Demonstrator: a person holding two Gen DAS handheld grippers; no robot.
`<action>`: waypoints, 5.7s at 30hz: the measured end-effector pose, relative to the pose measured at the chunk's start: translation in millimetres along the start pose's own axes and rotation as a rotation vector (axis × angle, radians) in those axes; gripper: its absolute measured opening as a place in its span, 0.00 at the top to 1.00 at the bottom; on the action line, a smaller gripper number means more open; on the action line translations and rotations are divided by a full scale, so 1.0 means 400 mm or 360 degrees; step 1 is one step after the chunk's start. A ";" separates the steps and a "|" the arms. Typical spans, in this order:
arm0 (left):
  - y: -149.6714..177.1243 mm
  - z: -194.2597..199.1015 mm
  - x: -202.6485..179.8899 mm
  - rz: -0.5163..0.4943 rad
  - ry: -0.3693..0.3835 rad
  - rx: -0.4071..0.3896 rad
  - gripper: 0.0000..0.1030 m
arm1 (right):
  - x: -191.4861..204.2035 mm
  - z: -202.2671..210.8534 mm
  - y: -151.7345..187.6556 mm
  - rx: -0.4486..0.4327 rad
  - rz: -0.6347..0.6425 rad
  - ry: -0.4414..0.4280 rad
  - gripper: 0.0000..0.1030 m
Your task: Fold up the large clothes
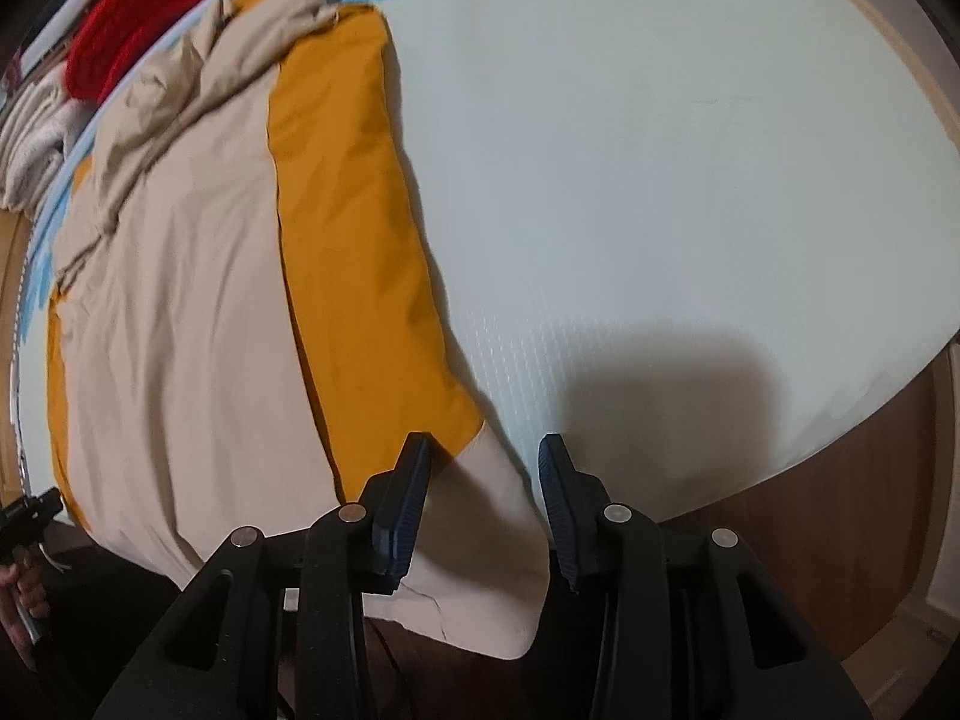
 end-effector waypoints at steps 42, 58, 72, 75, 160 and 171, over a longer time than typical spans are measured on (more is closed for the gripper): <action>0.111 0.342 -0.037 -0.0353 0.0382 -0.0369 0.97 | 0.154 0.345 0.083 -0.0368 0.0332 -0.0414 0.97; 0.150 0.463 0.116 -0.0250 0.0770 -0.0363 0.97 | 0.123 0.611 0.248 -0.0683 0.0321 -0.0605 0.98; -0.263 0.270 -0.008 0.0071 0.0834 -0.0311 0.97 | 0.182 0.393 -0.191 -0.0601 0.0194 -0.0598 0.98; -0.379 0.199 -0.046 0.0142 0.0787 -0.0283 0.97 | 0.203 0.303 -0.343 -0.0570 0.0124 -0.0561 0.97; -0.666 0.107 -0.212 0.0078 0.0061 -0.0825 0.99 | 0.356 0.001 -0.671 -0.0832 0.0253 -0.0131 0.97; -0.645 0.091 -0.177 0.0164 -0.0020 -0.0650 0.88 | 0.330 -0.084 -0.677 -0.0631 0.0211 0.0098 0.89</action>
Point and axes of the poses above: each gripper's, at about its wrist camera, not at the fingertips, and z roughly against the way its jaws point, x to its left, y to its underside, the point moved 3 cm from there along -z, roughly the way its jaws point, and after that the axes turned 12 degrees about -y, right-handed, at the moved point
